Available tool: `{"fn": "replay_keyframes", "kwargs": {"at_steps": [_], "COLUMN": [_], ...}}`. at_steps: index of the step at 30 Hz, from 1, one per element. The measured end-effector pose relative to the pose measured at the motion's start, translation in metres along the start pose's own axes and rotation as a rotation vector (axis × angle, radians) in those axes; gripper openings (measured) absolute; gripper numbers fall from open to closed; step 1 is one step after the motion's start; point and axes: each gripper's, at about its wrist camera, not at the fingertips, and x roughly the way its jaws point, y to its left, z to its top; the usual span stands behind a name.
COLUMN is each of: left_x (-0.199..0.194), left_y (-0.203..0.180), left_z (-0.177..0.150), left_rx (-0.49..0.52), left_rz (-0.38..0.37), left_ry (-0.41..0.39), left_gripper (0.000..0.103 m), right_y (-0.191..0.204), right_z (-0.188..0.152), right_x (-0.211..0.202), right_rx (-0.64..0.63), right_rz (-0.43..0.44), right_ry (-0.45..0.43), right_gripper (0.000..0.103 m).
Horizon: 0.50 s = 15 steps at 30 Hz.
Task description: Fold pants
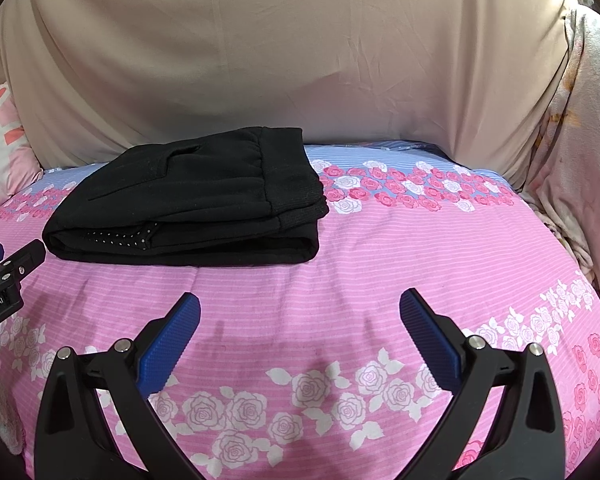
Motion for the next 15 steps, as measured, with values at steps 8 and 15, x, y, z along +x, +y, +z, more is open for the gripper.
{"fn": "replay_keyframes", "kwargs": {"at_steps": [8, 15], "left_x": [0.0001, -0.0010], "left_y": [0.0011, 0.0026], "left_z": [0.0000, -0.0005], "left_rx": [0.001, 0.001], "left_rz": [0.000, 0.006], "left_ry": [0.000, 0.000], "left_gripper": [0.086, 0.086], "right_y": [-0.0003, -0.0002], "right_z": [-0.0001, 0.0000], "right_x": [-0.0001, -0.0002], "right_rx": [0.000, 0.000], "right_rz": [0.000, 0.000], "right_ry": [0.000, 0.000], "right_gripper": [0.098, 0.098]}}
